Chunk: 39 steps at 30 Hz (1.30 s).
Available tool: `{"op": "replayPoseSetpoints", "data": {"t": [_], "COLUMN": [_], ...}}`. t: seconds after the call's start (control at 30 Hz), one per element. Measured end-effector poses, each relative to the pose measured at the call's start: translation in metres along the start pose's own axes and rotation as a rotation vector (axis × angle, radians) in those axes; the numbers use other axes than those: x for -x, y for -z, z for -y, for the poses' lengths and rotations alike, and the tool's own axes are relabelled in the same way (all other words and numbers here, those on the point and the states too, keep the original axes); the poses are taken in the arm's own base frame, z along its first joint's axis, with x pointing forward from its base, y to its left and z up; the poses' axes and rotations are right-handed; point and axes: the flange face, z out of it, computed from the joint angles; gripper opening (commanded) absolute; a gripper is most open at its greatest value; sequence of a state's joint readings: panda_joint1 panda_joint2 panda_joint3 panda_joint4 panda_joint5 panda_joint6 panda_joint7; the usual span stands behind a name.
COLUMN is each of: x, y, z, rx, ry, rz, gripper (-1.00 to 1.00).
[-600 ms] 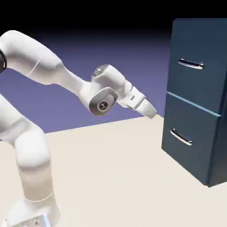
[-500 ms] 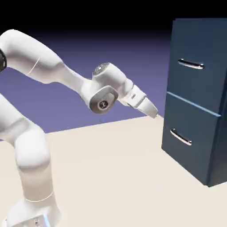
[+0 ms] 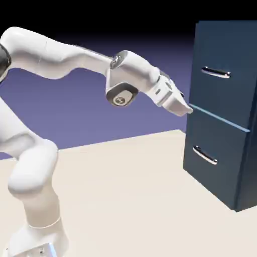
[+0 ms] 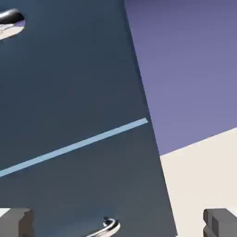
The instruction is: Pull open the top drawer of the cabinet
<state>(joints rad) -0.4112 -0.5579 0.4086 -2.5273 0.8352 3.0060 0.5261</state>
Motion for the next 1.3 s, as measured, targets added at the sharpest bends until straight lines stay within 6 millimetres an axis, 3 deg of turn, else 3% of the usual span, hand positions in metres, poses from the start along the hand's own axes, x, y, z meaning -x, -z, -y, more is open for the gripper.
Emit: {"op": "replayPoseSetpoints", "data": {"t": [0.3, 0.6, 1.3], "x": [-0.007, 0.000, 0.054], "y": [0.001, -0.011, -0.078], "z": [0.028, 0.051, 0.093], "rx": [-0.107, -0.220, -0.466], "ry": [-0.208, -0.414, -0.924], "rz": [-0.026, -0.016, 0.110], "gripper": [0.00, 0.00, 0.00]}}
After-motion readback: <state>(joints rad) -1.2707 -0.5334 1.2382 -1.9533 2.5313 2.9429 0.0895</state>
